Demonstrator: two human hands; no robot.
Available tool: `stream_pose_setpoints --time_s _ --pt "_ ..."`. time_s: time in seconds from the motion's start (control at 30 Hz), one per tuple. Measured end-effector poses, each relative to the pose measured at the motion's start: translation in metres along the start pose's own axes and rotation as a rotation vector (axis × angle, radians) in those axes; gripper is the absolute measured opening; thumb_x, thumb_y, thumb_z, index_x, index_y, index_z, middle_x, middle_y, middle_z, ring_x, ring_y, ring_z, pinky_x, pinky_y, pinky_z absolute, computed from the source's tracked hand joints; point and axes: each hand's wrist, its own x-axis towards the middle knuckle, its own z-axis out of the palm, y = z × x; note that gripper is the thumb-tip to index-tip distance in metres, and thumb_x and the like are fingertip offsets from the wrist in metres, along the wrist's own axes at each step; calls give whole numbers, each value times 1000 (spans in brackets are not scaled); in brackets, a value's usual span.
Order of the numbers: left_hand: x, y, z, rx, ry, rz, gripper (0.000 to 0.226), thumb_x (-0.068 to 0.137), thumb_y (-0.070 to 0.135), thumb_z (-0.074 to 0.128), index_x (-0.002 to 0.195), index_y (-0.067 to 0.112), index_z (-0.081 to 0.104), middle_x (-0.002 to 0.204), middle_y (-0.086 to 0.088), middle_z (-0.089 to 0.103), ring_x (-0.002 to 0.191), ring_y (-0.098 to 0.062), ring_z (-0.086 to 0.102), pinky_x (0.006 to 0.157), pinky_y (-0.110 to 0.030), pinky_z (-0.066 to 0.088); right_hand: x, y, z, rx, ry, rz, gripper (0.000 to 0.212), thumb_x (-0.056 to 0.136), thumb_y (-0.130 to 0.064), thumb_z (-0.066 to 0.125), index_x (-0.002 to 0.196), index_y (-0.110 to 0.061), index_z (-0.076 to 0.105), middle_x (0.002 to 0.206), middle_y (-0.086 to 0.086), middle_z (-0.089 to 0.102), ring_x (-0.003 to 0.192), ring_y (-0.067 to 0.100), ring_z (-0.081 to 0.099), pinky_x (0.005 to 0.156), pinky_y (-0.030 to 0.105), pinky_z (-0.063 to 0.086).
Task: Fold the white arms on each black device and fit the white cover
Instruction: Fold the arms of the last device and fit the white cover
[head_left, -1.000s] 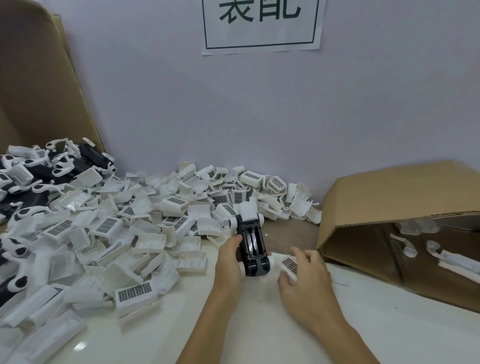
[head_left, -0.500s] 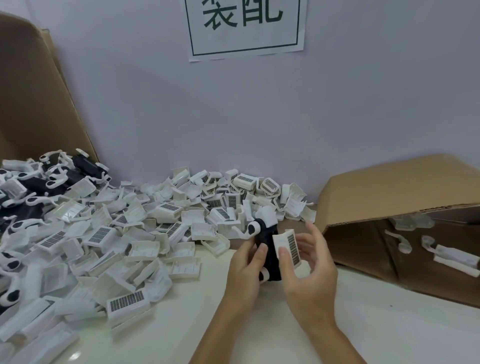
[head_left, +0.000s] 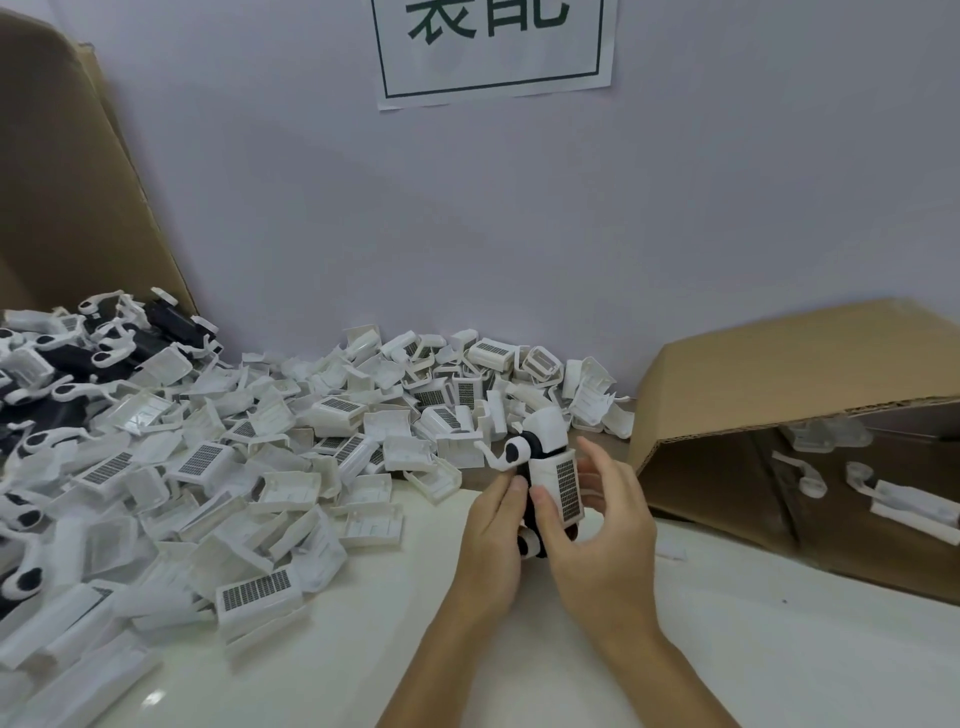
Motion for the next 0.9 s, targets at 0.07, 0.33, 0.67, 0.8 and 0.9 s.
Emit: stream_pose_setpoints --time_s 0.07,0.33,0.67,0.8,0.9 --pt "-1 0 -1 -28 -9 -26 56 108 14 36 84 42 77 87 19 75 83 2 71 67 -13 53 -1 -1 0 -29 -14 -18 50 84 -22 76 130 -16 57 107 -8 56 103 0 56 82 4 42" --pt "1 -1 -2 -26 -7 -43 43 108 13 36 96 27 74 93 5 77 89 -7 72 70 -17 55 -3 -5 -1 -71 17 -68 45 83 -23 75 124 -6 65 102 -2 54 92 0 58 79 3 43" --pt "0 0 0 -94 -16 -48 41 100 37 38 98 26 78 99 -9 76 94 -21 73 75 -27 57 -5 -11 3 -79 1 -75 48 96 -33 65 134 -5 60 112 1 55 101 -1 51 88 1 38" --pt "0 6 -3 -45 -16 -34 52 97 49 39 117 12 70 109 -13 75 104 -25 71 81 -27 57 -5 -8 3 -161 -100 -188 45 97 -18 54 140 -6 54 115 -4 49 99 1 48 86 6 40" --pt "1 8 -3 33 -5 -13 36 91 46 55 114 22 68 104 -1 76 98 -14 72 78 -21 55 -6 -7 3 -117 -176 -179 46 97 -19 52 143 -10 52 117 -8 49 101 4 54 83 13 47"
